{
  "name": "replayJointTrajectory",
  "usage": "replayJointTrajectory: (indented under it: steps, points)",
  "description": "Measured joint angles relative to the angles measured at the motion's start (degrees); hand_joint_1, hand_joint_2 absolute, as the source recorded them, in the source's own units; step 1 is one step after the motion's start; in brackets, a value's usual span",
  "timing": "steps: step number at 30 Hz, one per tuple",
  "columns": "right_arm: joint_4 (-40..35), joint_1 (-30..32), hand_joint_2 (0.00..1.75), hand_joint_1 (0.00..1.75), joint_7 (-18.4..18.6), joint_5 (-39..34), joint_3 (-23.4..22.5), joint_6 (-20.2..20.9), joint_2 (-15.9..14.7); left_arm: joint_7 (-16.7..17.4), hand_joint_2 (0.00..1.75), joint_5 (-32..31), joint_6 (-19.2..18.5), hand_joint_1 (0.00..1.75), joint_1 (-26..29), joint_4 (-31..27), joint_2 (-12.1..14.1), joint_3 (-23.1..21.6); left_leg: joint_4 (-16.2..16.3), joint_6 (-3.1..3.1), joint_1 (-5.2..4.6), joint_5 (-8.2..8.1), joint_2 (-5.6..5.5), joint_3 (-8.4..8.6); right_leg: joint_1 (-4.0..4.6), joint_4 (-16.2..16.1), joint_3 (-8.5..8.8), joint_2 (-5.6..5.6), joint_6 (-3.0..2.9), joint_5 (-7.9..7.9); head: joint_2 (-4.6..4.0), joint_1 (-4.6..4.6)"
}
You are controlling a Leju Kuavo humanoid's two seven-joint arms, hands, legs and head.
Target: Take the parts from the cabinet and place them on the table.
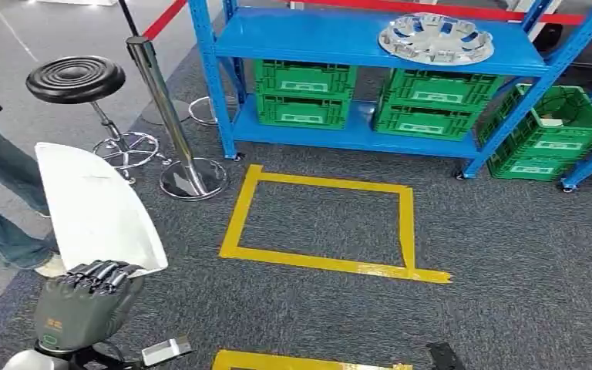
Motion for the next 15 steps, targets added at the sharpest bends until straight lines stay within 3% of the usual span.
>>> replayJointTrajectory:
  steps: [3, 4, 5, 6, 7, 8, 9, 10, 11, 13, 14, 15]
  points:
    - [0.0, 0.0, 0.0, 0.0, 0.4, 0.3, 0.0, -0.2, 0.0, 0.0, 1.75, -0.1, 0.0, 1.75, 0.2, -0.1, -0.1, 0.0, -0.1, -0.33, 0.17, 0.5, -0.75, -0.65, -0.62, 13.0, -5.94, 0.29, 0.48, -6.17, 0.0, 0.13]
    - [0.0, 0.1, 0.0, 0.0, 0.5, 0.3, 0.0, -0.2, 0.0, 0.0, 1.75, -0.1, 0.0, 1.75, 0.2, -0.1, -0.1, 0.0, 0.0, -0.52, 0.29, 0.62, -1.09, -0.78, -0.86, 15.7, -7.27, 0.29, 0.68, -6.81, 0.0, 0.0]
    - [0.0, 0.2, 0.0, 0.0, 0.5, 0.3, 0.0, -0.2, 0.0, 0.0, 1.75, -0.1, 0.0, 1.75, 0.3, -0.1, -0.1, 0.0, 0.0, -0.82, 0.49, 0.72, -1.66, -0.88, -1.14, 15.6, -7.25, 0.3, 0.88, -5.96, 0.0, 0.09]
    - [0.0, 0.2, 0.0, 0.0, 0.5, 0.3, 0.0, -0.2, 0.0, 0.0, 1.75, -0.1, 0.0, 1.75, 0.4, -0.1, -0.1, 0.0, 0.0, -1.28, 0.81, 0.8, -2.19, -0.93, -1.44, 12.7, -5.72, 0.32, 1.14, -3.87, 0.0, 0.04]
    - [0.0, 0.2, 0.0, 0.0, 0.5, 0.3, 0.0, -0.2, 0.0, 0.0, 1.75, -0.1, 0.0, 1.75, 0.4, -0.1, -0.2, 0.0, 0.1, -1.8, 1.18, 0.83, -2.79, -0.95, -1.82, 7.5, -2.99, 0.54, 1.45, -1.19, 0.0, 0.09]
    - [0.0, 0.2, 0.0, 0.0, 0.5, 0.3, 0.0, -0.2, 0.0, 0.0, 1.75, -0.1, 0.0, 1.75, 0.4, -0.1, -0.2, 0.0, 0.2, -2.36, 1.52, 0.84, -3.36, -1.0, -2.31, 1.9, -0.02, 1.49, 1.86, 1.08, 0.0, 0.11]
    - [0.0, 0.2, 0.0, 0.0, 0.5, 0.3, 0.0, -0.2, 0.0, 0.0, 1.75, -0.1, 0.0, 1.75, 0.4, -0.1, -0.2, 0.0, 0.5, -3.08, 1.51, 0.84, -3.85, -1.2, -2.88, -1.6, 1.91, 5.02, 2.64, 0.3, 0.0, 0.19]
    - [0.0, 0.2, 0.0, 0.0, 0.5, 0.3, 0.0, -0.2, 0.1, 0.0, 1.75, -0.1, 0.0, 1.75, 0.3, -0.1, -0.1, 0.1, 0.9, -3.68, 1.36, 0.81, -4.41, -1.61, -2.4, -1.8, 1.89, 5.2, 1.82, 0.25, -0.02, 0.37]
    - [0.0, 0.1, 0.0, 0.0, 0.5, 0.4, 0.0, -0.2, 0.1, 0.0, 1.75, -0.1, 0.0, 1.75, 0.4, -0.2, -0.1, 0.1, 0.7, -4.13, 1.36, 1.13, -4.84, -1.79, -2.35, -1.3, 2.14, 4.01, 1.19, 0.34, 0.0, 0.11]
    - [0.0, 0.3, 0.0, 0.0, 0.5, 0.5, 0.0, -0.4, 0.1, 0.1, 1.75, -0.1, 0.0, 1.75, 0.6, -0.2, -0.1, 0.1, 0.3, -5.09, 1.68, 1.83, -5.97, -2.18, -2.07, -0.7, 1.8, 3.02, 0.18, 0.49, 0.0, 0.2]
    - [0.0, 0.2, 0.0, 0.0, 0.5, 0.7, 0.0, -0.5, 0.1, 0.2, 1.75, -0.1, 0.0, 1.75, 0.7, -0.2, -0.1, 0.0, 0.7, -5.26, 1.91, 1.59, -5.67, -2.27, -2.24, -0.9, 1.67, 2.31, -0.52, 0.78, 0.0, 0.02]
    - [0.0, 0.2, 0.0, 0.0, 0.6, 1.1, 0.0, -0.7, 0.1, 0.3, 1.75, -0.1, 0.0, 1.75, 0.8, -0.2, 0.0, 0.1, 2.2, -5.07, 1.69, 0.42, -2.75, -2.96, -2.05, -0.9, 1.67, 1.55, -1.03, 0.84, 0.0, -0.15]
